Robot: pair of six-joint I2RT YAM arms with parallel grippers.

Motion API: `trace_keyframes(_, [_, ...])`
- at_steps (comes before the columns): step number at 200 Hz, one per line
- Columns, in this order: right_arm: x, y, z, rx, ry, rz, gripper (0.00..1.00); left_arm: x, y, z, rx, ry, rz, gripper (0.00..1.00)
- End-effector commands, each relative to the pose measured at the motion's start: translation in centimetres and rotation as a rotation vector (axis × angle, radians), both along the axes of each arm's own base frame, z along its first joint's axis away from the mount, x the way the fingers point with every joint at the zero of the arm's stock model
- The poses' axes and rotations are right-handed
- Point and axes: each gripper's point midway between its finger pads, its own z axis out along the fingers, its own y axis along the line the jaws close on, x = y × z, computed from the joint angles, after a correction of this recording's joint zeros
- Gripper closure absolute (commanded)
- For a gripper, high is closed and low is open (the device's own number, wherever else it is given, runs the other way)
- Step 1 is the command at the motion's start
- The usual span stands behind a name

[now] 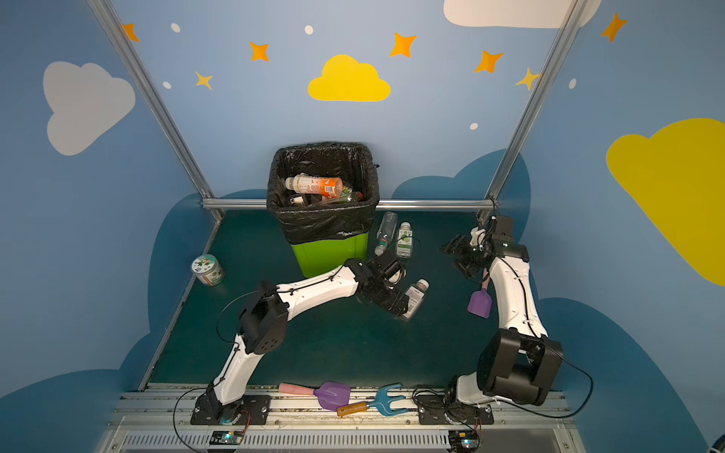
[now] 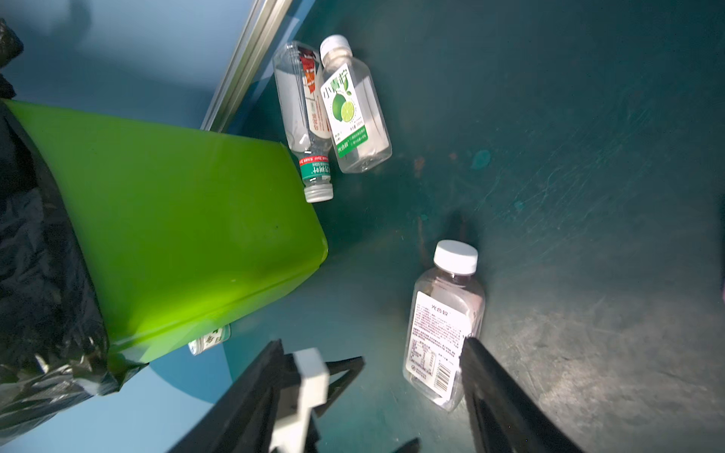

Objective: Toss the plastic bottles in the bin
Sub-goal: 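Close the left gripper around the pink-label bottle, then lift the pink-label bottle over the bin and open the left gripper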

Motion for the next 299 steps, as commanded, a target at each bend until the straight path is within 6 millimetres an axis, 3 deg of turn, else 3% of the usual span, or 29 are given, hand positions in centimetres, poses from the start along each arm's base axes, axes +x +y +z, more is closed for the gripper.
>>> trace_keyframes(1, [-0.6, 0.6, 1.0, 0.031, -0.048, 0.045, 0.3, 0.7, -0.8, 0.4, 0.04, -0.05, -0.028, 0.0])
trace_keyframes(55, [-0.9, 0.3, 1.1, 0.085, -0.065, 0.049, 0.3, 2.9, -2.6, -1.7, 0.111, -0.08, -0.013, 0.0])
trace_keyframes(115, [-1.9, -0.4, 1.5, 0.108, -0.081, 0.014, 0.3, 3.4, -4.0, -4.1, 0.122, -0.051, -0.054, 0.03])
trace_keyframes(135, [-2.4, -0.9, 1.7, 0.108, -0.087, -0.003, 0.3, 3.5, -4.1, -4.3, 0.12, -0.056, -0.061, 0.11])
trace_keyframes(158, [-2.8, -1.5, 1.9, 0.112, -0.096, -0.027, 0.3, 3.7, -4.1, -4.0, 0.112, -0.061, -0.064, 0.46])
trace_keyframes(185, [-3.2, -1.9, 2.0, 0.125, -0.101, -0.044, 0.3, 3.9, -3.7, -3.0, 0.113, -0.075, -0.061, 0.46])
trace_keyframes(213, [-3.3, -2.2, 2.0, 0.128, -0.109, -0.062, 0.3, 4.3, -3.1, 0.9, 0.099, -0.131, -0.056, 0.46])
trace_keyframes(250, [-3.2, -3.3, 2.0, 0.121, -0.132, -0.109, 0.3, 3.9, -2.4, 9.0, 0.028, -0.257, -0.08, 0.46])
trace_keyframes(275, [-2.9, -4.0, 2.1, 0.112, -0.151, -0.143, 0.3, 3.1, -1.7, 16.5, -0.028, -0.428, -0.112, 0.47])
trace_keyframes(299, [-2.6, -4.2, 2.4, 0.111, -0.174, -0.162, 0.3, 2.7, 0.7, 26.0, -0.109, -0.64, -0.063, 0.49])
